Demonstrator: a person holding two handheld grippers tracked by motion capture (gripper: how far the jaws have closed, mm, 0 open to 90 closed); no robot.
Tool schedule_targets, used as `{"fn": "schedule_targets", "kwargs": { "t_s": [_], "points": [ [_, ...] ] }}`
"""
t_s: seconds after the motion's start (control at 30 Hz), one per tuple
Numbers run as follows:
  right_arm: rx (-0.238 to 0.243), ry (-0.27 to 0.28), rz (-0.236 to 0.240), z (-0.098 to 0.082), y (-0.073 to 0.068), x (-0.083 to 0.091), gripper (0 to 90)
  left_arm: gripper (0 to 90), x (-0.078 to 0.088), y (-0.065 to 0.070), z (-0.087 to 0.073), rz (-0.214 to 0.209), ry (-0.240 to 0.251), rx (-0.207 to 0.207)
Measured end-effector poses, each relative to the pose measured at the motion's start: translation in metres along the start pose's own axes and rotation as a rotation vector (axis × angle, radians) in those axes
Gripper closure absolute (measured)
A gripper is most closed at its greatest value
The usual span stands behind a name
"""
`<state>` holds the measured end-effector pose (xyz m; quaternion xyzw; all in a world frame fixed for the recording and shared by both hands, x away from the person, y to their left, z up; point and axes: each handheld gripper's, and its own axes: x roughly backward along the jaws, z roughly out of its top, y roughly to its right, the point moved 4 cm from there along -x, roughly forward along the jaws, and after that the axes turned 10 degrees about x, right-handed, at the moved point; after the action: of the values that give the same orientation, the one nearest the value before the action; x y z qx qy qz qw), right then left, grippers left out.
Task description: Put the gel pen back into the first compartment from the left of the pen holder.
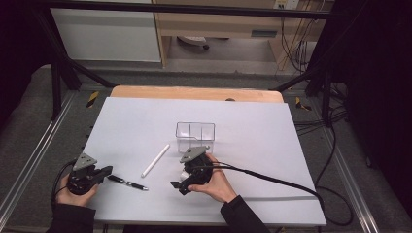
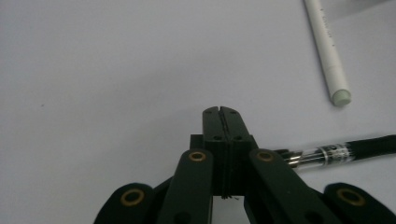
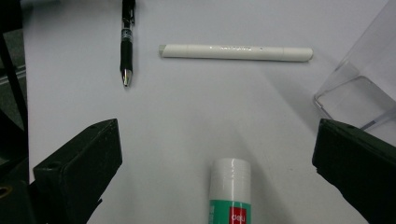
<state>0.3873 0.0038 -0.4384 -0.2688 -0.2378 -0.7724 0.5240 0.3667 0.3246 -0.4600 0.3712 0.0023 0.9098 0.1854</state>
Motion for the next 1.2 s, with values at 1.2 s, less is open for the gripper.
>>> {"fn": "schedule_targets", "kwargs": {
  "t_s": [1.2],
  "points": [
    [0.039, -0.034, 0.032, 0.01, -0.012, -0.017, 1.7, 89.3, -0.004, -0.013, -0.013, 0.045, -0.06, 0.008]
  ]
}}
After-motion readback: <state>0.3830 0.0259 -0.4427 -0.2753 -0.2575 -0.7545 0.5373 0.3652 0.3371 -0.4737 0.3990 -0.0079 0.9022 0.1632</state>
